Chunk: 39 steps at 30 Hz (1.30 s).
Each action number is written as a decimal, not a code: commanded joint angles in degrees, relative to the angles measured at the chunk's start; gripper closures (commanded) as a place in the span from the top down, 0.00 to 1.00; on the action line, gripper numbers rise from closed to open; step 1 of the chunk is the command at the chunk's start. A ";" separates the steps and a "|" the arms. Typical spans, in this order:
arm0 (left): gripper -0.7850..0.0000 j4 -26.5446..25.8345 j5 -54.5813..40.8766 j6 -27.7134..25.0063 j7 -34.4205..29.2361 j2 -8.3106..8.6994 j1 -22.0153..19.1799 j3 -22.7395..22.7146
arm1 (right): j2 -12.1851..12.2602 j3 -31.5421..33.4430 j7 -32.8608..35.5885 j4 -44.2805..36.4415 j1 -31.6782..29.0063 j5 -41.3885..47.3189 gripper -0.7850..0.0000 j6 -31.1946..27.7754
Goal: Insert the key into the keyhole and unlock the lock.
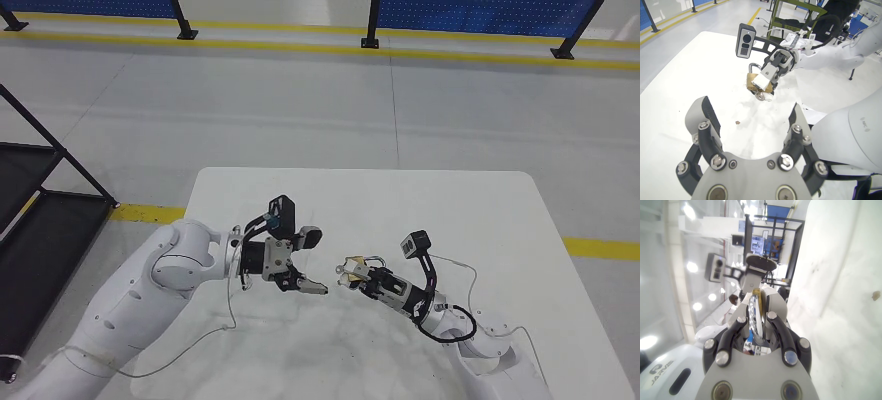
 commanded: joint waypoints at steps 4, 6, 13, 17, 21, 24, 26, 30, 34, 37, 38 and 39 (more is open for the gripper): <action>1.00 -0.85 0.05 0.08 1.63 0.74 3.09 -4.33 | 0.00 0.00 0.00 0.00 0.00 0.00 0.00 0.00; 1.00 -1.26 -0.11 -0.15 2.05 1.02 4.41 -5.89 | 0.00 0.00 0.00 0.00 0.00 0.00 0.00 0.00; 1.00 -1.86 -0.84 0.67 1.91 1.31 5.94 -7.35 | 0.00 0.00 0.00 0.00 0.00 0.00 0.00 0.00; 1.00 -1.86 -0.84 0.67 1.91 1.31 5.94 -7.35 | 0.00 0.00 0.00 0.00 0.00 0.00 0.00 0.00; 1.00 -1.86 -0.84 0.67 1.91 1.31 5.94 -7.35 | 0.37 -0.90 -3.63 -2.04 0.27 -9.52 0.00 7.67; 1.00 -1.86 -0.84 0.67 1.91 1.31 5.94 -7.35 | 0.26 -2.68 -3.68 -0.81 1.64 -10.01 0.00 12.87; 1.00 -1.86 -0.84 0.67 1.91 1.31 5.94 -7.35 | 0.20 -3.98 -4.54 0.23 2.85 -12.34 0.00 15.61; 1.00 -1.86 -0.84 0.67 1.91 1.31 5.94 -7.35 | 0.07 -6.86 -6.34 0.74 4.88 -17.44 0.00 21.97; 1.00 -1.86 -0.84 0.67 1.91 1.31 5.94 -7.35 | 0.03 -10.35 -6.74 0.34 6.90 -24.42 0.00 28.72; 1.00 -1.86 -0.84 0.67 1.91 1.31 5.94 -7.35 | -0.04 -12.30 -7.06 -0.15 8.04 -27.90 0.00 32.28; 1.00 -1.86 -0.84 0.67 1.91 1.31 5.94 -7.35 | -0.05 -12.82 -7.27 -0.40 8.32 -29.06 0.00 33.07; 1.00 -1.86 -0.84 0.67 1.91 1.31 5.94 -7.35 | -0.07 -13.19 -7.47 -0.63 8.42 -29.59 0.00 33.66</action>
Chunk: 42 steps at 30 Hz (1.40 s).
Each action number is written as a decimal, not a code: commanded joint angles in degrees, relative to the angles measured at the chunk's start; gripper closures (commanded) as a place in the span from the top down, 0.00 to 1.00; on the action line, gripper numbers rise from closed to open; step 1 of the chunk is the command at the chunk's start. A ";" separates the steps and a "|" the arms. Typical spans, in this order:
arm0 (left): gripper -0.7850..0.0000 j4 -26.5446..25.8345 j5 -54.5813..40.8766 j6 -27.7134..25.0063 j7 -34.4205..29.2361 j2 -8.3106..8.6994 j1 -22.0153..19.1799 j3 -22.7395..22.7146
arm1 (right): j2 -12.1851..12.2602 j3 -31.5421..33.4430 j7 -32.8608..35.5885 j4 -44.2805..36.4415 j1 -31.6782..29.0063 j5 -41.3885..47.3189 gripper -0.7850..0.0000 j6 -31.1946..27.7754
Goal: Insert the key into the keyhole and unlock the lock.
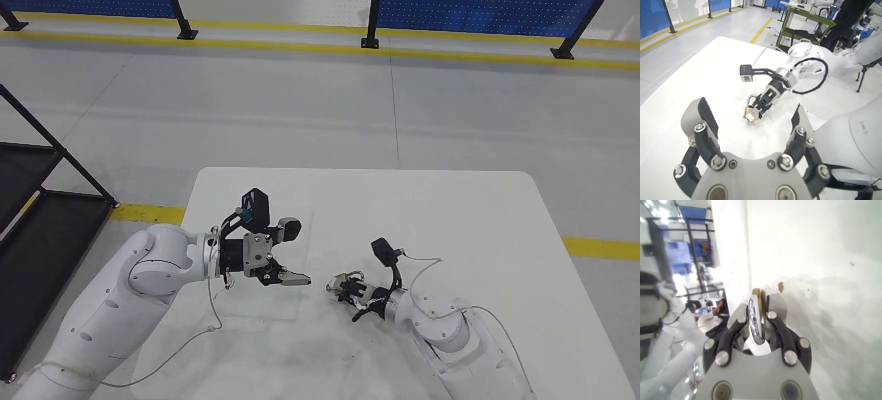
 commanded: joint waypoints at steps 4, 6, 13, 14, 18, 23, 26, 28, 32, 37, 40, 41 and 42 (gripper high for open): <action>1.00 0.00 0.00 0.00 0.00 0.00 0.00 0.00 | 0.10 -0.68 -1.06 -1.31 0.13 -2.53 0.00 1.87; 1.00 0.00 0.00 0.00 0.00 0.00 0.00 0.00 | 0.25 -0.65 -1.18 -1.92 -0.12 -3.66 0.00 2.35; 1.00 0.00 0.00 0.00 0.00 0.00 0.00 0.00 | 0.72 -1.98 0.51 -3.45 0.33 -9.79 0.00 5.84; 1.00 0.00 0.00 0.00 0.00 0.00 0.00 0.00 | 0.72 -2.20 0.62 -3.44 0.52 -10.25 0.00 6.24; 1.00 0.00 0.00 0.00 0.00 0.00 0.00 0.00 | 0.69 -2.71 0.77 -3.37 1.04 -11.01 0.00 7.03; 1.00 0.00 0.00 0.00 0.00 0.00 0.00 0.00 | 0.68 -2.82 0.34 -3.79 1.18 -11.47 1.00 7.44; 1.00 0.00 0.00 0.00 0.00 0.00 0.00 0.00 | 0.71 -2.86 -0.24 -4.15 0.99 -12.10 1.00 7.94; 1.00 0.00 0.00 0.00 0.00 0.00 0.00 0.00 | 0.71 -2.87 -0.49 -4.28 0.92 -12.21 1.00 7.93; 1.00 0.00 0.00 0.00 0.00 0.00 0.00 0.00 | 0.70 -2.83 -1.20 -4.69 0.66 -12.29 1.00 7.91; 1.00 0.00 0.00 0.00 0.00 0.00 0.00 0.00 | 0.97 -2.32 -2.86 -6.89 -0.33 -14.83 1.00 8.79; 1.00 0.00 0.00 0.00 0.00 0.00 0.00 0.00 | 1.30 -1.28 -5.04 -10.25 -1.98 -17.14 1.00 9.28; 1.00 0.00 0.00 0.00 0.00 0.00 0.00 0.00 | 1.43 -0.75 -6.09 -11.66 -2.80 -17.89 1.00 9.23; 1.00 0.00 0.00 0.00 0.00 0.00 0.00 0.00 | 1.57 -0.17 -7.17 -13.16 -3.66 -18.58 1.00 8.95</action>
